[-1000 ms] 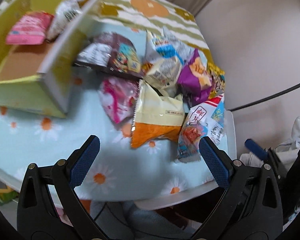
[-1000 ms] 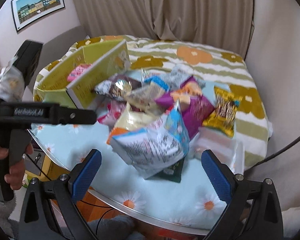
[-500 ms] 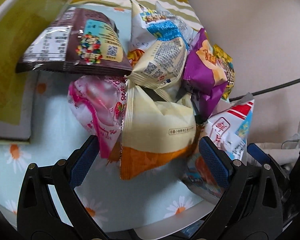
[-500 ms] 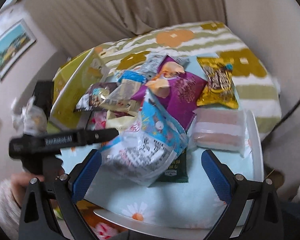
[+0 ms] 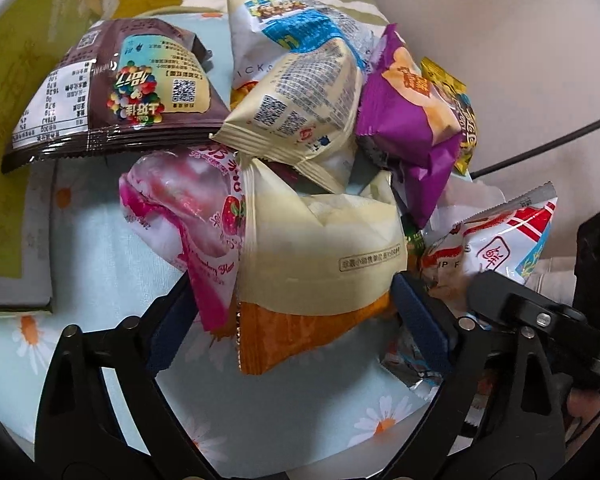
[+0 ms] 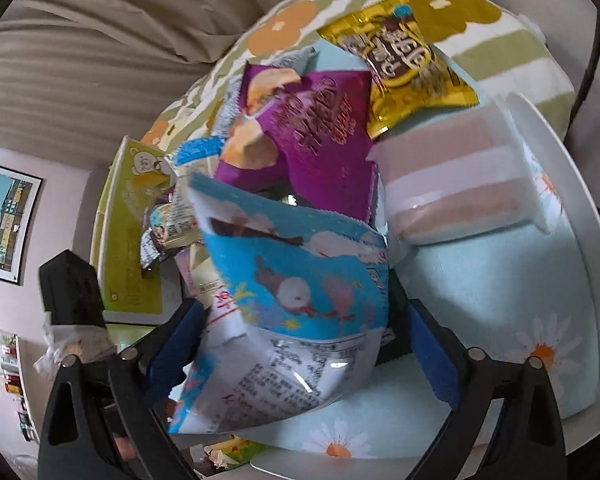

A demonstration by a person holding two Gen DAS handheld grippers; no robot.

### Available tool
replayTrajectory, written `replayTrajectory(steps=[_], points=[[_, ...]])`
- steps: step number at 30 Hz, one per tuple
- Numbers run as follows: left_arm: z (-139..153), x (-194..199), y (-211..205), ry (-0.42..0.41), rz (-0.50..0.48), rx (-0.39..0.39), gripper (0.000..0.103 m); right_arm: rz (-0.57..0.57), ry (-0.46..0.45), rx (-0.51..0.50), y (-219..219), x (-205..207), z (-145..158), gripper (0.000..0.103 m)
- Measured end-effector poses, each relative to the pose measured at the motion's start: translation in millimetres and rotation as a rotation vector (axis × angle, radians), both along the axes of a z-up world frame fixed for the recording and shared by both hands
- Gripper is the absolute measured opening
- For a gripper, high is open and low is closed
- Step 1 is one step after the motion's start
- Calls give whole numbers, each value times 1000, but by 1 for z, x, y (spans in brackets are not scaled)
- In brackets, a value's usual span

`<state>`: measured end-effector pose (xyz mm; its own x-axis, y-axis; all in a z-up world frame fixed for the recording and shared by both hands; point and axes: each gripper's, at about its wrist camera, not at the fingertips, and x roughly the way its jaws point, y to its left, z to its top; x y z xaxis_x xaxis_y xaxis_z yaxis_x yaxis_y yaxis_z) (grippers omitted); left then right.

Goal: Organize snacks
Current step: 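Move both tools back over the snack pile toward the next bags, then grasp the cream-and-orange bread bag with the left tool while the right tool grasps the blue-and-white bag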

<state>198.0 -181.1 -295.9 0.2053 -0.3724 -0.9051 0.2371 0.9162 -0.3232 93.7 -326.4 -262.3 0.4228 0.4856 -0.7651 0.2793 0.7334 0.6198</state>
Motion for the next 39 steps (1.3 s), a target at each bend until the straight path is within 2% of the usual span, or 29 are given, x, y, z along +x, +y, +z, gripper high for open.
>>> replayTrajectory(steps=[1, 4, 10, 14, 22, 29, 32, 37, 39], points=[[1, -1, -2, -8, -7, 9, 90, 0, 6, 4, 0, 0, -2, 86], [9, -10, -5, -35, -25, 37, 86, 4, 9, 37, 2, -1, -5, 75], [17, -19, -12, -67, -38, 57, 84, 35, 4, 10, 9, -3, 0, 68], [19, -23, -8, -68, -42, 53, 84, 42, 0, 7, 7, 1, -1, 66], [31, -25, -19, -127, -56, 117, 84, 48, -18, 1, 4, -8, 10, 65], [47, -32, -34, -200, -76, 236, 84, 35, -50, -50, -8, -14, 29, 65], [42, -27, -53, -200, -104, 294, 84, 12, -62, -49, -17, -16, 32, 65], [24, -13, -68, -165, -84, 315, 85, -11, -66, -76, -29, -21, 34, 65], [16, -8, -73, -158, -82, 333, 89, -19, -64, -74, -33, -22, 34, 65]])
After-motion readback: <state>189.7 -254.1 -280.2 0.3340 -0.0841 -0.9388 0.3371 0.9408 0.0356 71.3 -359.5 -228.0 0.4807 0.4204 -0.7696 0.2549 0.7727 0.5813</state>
